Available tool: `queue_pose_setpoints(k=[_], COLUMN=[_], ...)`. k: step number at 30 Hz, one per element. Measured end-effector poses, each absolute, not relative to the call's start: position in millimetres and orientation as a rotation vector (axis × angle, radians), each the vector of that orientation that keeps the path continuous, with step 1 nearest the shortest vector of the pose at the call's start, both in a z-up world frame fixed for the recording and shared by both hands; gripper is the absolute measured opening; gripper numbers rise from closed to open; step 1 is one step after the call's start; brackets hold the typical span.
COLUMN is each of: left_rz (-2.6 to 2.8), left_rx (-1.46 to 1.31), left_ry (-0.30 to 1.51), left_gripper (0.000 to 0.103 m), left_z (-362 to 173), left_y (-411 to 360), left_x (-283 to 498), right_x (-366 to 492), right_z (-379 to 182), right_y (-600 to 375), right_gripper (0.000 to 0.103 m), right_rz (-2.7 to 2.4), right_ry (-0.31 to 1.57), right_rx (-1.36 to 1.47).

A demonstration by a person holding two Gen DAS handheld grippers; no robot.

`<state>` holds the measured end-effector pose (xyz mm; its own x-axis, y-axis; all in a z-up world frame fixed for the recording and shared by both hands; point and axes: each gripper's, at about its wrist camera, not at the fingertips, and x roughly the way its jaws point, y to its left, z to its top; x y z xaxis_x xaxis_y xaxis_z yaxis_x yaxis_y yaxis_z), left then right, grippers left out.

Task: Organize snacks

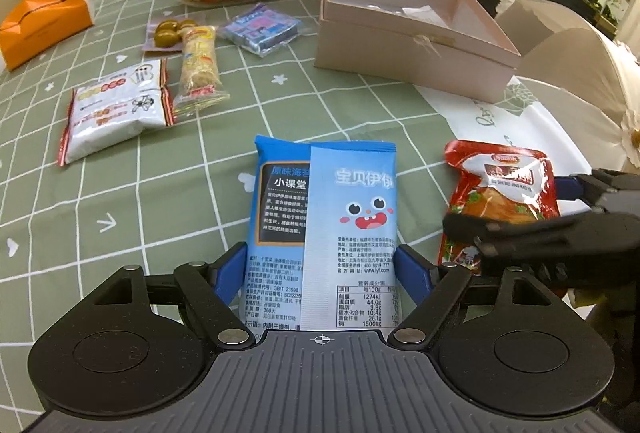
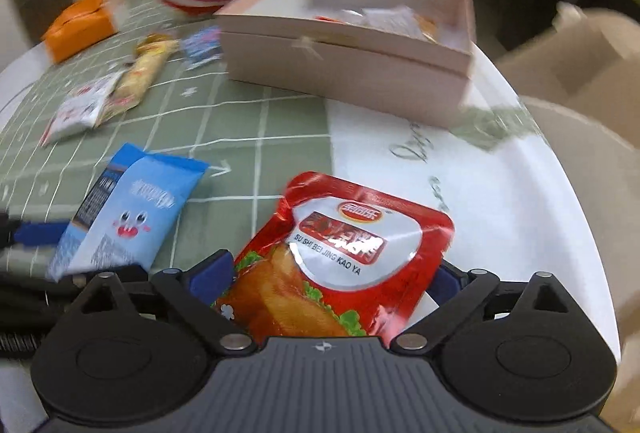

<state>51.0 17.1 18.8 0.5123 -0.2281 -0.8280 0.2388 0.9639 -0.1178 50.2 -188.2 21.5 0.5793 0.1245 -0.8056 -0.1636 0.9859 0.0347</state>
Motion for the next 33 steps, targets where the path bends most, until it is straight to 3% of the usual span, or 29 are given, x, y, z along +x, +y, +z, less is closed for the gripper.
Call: queue_pose_setpoints(k=[7, 14, 21, 27, 29, 30, 31, 33], left_rz=[-0.301, -0.320, -0.319, -0.316, -0.315, -0.314, -0.315, -0.335], left_rx=[0.007, 0.030, 0.042, 0.053, 0.056, 0.054, 0.046, 0.014], left_ry=[0.993, 0.987, 0.988, 0.986, 0.986, 0.985, 0.985, 0.985], left_gripper=[0.084, 0.085, 0.085, 0.085, 0.086, 0.086, 0.086, 0.085], left_z=[18.4, 17.2, 16.9, 16.4, 16.4, 16.5, 16.8, 17.4], left_y=[15.1, 4.5, 2.8, 1.0, 0.1, 0.1, 0.5, 1.5], left_x=[46.5, 44.8, 43.9, 42.6, 42.8, 42.9, 42.9, 43.0], right_x=[16.4, 29.7, 59.9, 65.3, 60.2, 57.6, 53.9, 48.3], right_z=[23.8, 42.0, 26.6, 20.4, 22.6, 25.2, 30.0, 39.4], right_y=[-229.8, -250.9, -211.3, -217.0, -219.3, -220.3, -221.4, -222.8], right_gripper=[0.097, 0.096, 0.096, 0.099, 0.088, 0.079, 0.059, 0.047], right_rz=[0.294, 0.289, 0.321, 0.311, 0.292, 0.304, 0.317, 0.337], right_ry=[0.821, 0.890, 0.862, 0.894, 0.884, 0.882, 0.875, 0.873], right_rx=[-0.227, 0.017, -0.182, -0.123, -0.128, -0.128, -0.126, -0.135])
